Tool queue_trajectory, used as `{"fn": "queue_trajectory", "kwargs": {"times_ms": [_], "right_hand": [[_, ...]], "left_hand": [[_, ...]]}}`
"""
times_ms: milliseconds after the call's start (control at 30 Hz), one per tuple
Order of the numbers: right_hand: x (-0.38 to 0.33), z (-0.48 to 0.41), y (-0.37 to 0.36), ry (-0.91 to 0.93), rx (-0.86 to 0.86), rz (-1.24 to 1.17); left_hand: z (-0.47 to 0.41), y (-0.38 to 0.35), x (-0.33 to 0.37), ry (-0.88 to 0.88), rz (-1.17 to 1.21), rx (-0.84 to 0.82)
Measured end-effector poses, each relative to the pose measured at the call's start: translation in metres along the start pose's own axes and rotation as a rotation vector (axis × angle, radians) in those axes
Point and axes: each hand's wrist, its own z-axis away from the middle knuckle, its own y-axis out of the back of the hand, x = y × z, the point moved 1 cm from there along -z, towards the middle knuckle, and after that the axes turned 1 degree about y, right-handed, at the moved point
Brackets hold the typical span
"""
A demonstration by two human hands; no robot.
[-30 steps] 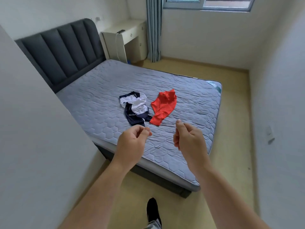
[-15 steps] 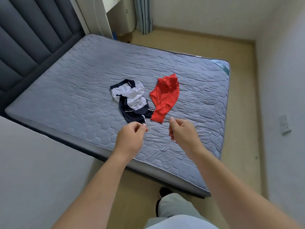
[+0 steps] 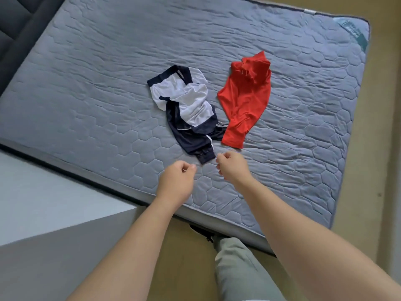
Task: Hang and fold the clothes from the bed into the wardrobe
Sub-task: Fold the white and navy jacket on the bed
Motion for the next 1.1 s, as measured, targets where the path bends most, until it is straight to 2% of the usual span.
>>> {"fn": "queue_trajectory", "kwargs": {"times_ms": [167, 300, 467, 533, 600, 700, 800, 967, 1100], "right_hand": [[0.016, -0.131, -0.072, -0.085, 0.018, 0.079], [0.029, -0.213, -0.117, -0.155, 0.038, 0.104], [0.046, -0.296, -0.149, -0.308, 0.059, 0.21], [0.053, -0.319, -0.156, -0.351, 0.04, 0.321], [0.061, -0.333, -0.159, -0.361, -0.005, 0.333], [0.069, -0.336, -0.161, -0.327, -0.109, 0.225], [0.058, -0.311, -0.157, -0.272, -0.026, 0.037], [-0.014, -0.214, -0.149, -0.083, -0.256, -0.083], [-0.068, -0.122, -0.134, -0.099, -0.355, -0.191]], "left_hand": [[-0.119, -0.021, -0.046, 0.081, -0.005, -0.091], [-0.187, -0.032, -0.082, 0.122, 0.02, -0.099], [-0.236, -0.047, -0.118, 0.181, -0.008, -0.127], [-0.245, -0.052, -0.129, 0.205, -0.014, -0.146], [-0.251, -0.055, -0.135, 0.216, -0.021, -0.165], [-0.252, -0.051, -0.138, 0.229, -0.014, -0.176], [-0.245, -0.037, -0.132, 0.246, 0.012, -0.162], [-0.221, 0.006, -0.102, 0.28, 0.078, -0.13], [-0.194, 0.057, -0.073, 0.334, 0.2, -0.037]]}}
